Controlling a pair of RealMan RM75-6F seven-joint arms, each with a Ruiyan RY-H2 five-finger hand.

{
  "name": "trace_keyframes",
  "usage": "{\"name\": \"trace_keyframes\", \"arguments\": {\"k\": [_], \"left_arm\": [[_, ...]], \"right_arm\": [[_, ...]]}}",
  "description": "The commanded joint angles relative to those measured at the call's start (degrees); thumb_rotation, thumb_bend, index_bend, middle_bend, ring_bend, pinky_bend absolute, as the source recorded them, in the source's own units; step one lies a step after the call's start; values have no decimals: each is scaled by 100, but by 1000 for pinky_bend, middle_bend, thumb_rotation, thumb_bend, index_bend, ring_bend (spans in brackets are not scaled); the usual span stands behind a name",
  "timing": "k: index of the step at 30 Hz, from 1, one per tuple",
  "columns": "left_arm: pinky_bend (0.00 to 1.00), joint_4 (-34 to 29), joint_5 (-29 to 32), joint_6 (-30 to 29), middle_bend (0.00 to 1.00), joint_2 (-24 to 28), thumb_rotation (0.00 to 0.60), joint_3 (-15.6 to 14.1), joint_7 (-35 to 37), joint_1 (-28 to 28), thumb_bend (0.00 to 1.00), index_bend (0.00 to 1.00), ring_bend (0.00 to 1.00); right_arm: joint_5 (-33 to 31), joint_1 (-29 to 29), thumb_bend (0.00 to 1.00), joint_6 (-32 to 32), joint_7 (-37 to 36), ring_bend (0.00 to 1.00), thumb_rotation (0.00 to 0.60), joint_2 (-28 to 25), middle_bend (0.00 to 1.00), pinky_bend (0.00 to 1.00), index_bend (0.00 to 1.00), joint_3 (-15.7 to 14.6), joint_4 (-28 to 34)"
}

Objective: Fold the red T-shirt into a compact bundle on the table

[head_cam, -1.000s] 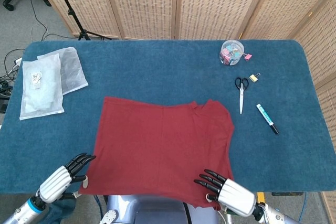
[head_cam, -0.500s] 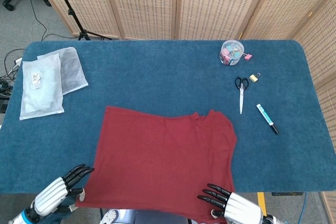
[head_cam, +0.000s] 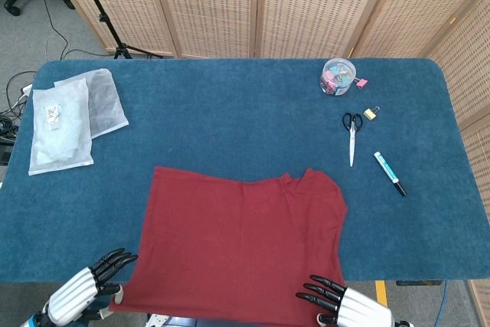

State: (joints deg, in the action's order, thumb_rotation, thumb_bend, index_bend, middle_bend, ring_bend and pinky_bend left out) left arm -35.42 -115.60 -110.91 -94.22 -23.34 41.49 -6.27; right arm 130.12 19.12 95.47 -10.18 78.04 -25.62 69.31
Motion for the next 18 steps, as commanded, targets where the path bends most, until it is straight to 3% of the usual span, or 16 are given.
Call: {"name": "trace_keyframes", "arguments": {"k": [1, 6, 18], "left_arm": [[0, -70, 75, 14, 0, -6, 600, 113, 23, -73, 843, 756, 0], [0, -317, 317, 276, 0, 27, 600, 412, -34, -314, 845, 756, 0], [0, -2000, 1018, 1662, 0, 552, 600, 1245, -836, -1232, 847, 756, 0]], "right_arm": [[-117, 23, 852, -36, -66, 0, 600, -9, 89, 0, 627, 92, 36], [-520, 124, 852, -191, -304, 0, 600, -43, 89, 0, 627, 364, 181], [-1858, 642, 852, -1036, -926, 0, 600, -226, 89, 0, 632, 1336, 830]]}}
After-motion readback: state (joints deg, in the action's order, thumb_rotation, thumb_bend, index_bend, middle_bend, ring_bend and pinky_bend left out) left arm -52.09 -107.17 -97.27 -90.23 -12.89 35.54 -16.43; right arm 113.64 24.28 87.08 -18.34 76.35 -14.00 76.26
